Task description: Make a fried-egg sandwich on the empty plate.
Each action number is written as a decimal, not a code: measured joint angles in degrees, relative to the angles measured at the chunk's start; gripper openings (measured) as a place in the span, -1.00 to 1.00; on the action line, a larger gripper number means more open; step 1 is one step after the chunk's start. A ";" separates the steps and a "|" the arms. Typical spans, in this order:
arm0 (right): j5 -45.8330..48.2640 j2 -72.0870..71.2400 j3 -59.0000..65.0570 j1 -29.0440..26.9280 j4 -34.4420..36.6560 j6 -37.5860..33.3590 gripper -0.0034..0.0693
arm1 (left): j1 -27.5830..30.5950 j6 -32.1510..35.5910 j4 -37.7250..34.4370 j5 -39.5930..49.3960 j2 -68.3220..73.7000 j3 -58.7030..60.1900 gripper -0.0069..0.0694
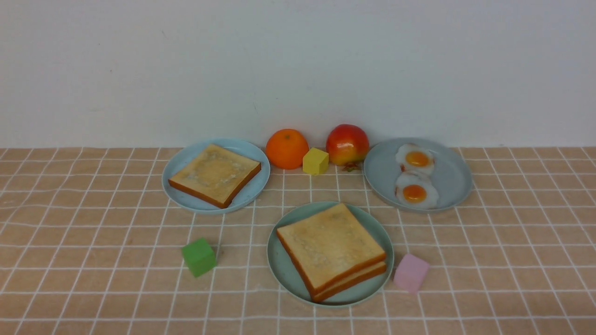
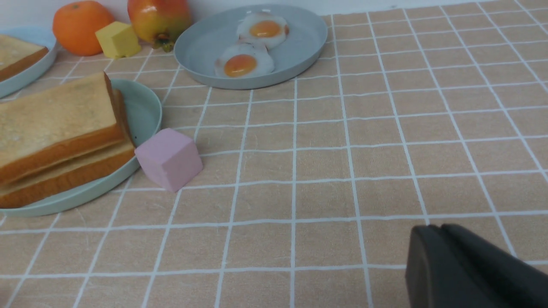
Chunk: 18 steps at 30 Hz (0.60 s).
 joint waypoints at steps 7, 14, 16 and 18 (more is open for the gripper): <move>0.00 0.00 0.00 0.00 0.00 0.00 -0.79 | 0.00 0.00 0.00 0.00 0.00 0.00 -0.85; 0.00 0.00 0.00 0.00 0.00 0.00 -0.77 | 0.00 0.00 0.00 0.00 0.00 0.00 -0.85; 0.00 0.00 0.00 0.00 0.00 0.00 -0.77 | 0.00 0.00 0.00 0.00 0.00 0.00 -0.85; 0.00 0.00 0.00 0.00 0.00 0.00 -0.76 | 0.00 0.00 0.00 0.00 0.00 0.00 -0.85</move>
